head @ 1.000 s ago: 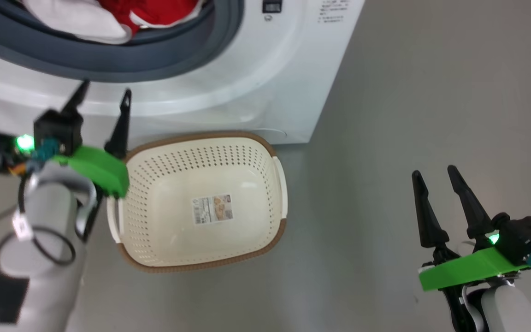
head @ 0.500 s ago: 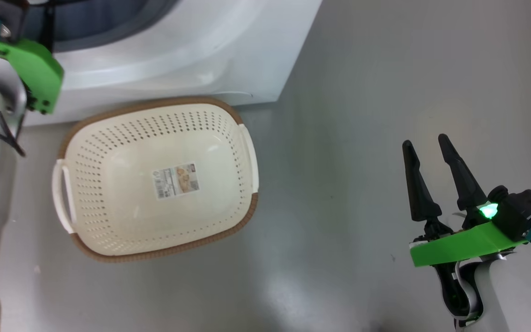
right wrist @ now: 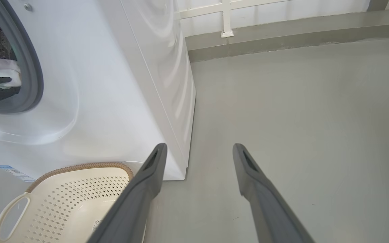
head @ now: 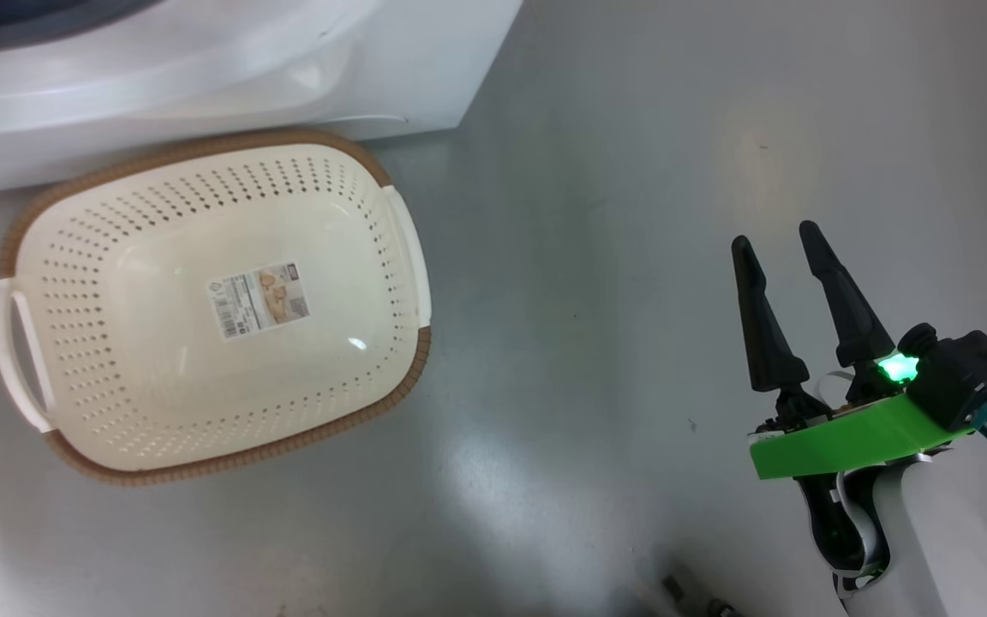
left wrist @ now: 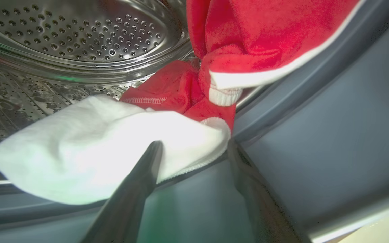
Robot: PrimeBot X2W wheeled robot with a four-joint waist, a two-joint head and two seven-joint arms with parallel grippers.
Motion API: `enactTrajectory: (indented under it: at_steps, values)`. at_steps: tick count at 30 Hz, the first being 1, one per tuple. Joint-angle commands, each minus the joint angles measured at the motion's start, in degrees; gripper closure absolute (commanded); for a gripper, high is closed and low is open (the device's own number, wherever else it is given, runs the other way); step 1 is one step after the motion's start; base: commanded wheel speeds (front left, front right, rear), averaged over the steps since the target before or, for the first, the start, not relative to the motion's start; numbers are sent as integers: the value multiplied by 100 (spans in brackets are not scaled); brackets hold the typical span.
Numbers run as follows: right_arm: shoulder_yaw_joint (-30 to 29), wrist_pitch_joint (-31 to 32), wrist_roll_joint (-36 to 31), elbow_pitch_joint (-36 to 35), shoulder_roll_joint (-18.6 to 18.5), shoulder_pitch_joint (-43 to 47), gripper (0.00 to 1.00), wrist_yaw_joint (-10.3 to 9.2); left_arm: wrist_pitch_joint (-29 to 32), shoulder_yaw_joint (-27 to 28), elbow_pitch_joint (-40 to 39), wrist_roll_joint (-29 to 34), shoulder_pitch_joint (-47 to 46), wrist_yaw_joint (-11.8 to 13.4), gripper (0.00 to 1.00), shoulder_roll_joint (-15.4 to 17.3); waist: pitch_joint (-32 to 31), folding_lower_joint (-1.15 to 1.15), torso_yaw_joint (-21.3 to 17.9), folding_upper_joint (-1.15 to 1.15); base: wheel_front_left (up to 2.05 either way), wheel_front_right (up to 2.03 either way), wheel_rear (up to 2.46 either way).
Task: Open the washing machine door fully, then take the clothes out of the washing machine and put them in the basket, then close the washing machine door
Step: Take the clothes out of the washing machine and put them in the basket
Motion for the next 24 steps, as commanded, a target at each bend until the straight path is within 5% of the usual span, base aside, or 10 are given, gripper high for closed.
enactTrajectory:
  at_steps: [1, 10, 11, 13, 24]
  values:
    - [136, -37, 120, -145, -39, -3, 0, 37, 43, 9, -68, 51, -168, 77, 0, 361, 118, 0, -101, 0, 0, 0, 0]
    - [160, -37, 140, -170, -39, -20, 0, 37, 20, -166, -1, 117, -328, 269, 0, 547, 201, 0, -143, 0, 0, 0, 0]
    - [161, -37, 137, -169, -39, -23, 0, 37, 29, -176, 4, 111, -335, 280, 22, 547, 205, 0, -140, 0, 0, 0, 0]
    - [159, -37, 135, -170, -39, -36, 0, 37, 36, -185, 11, 87, -335, 298, 98, 537, 201, 0, -132, 0, 0, 0, 0]
    - [49, -37, 33, -109, -39, 9, 0, 37, -531, 32, -28, -363, -120, 458, 100, 204, -128, 0, 93, 0, 0, 0, 0]
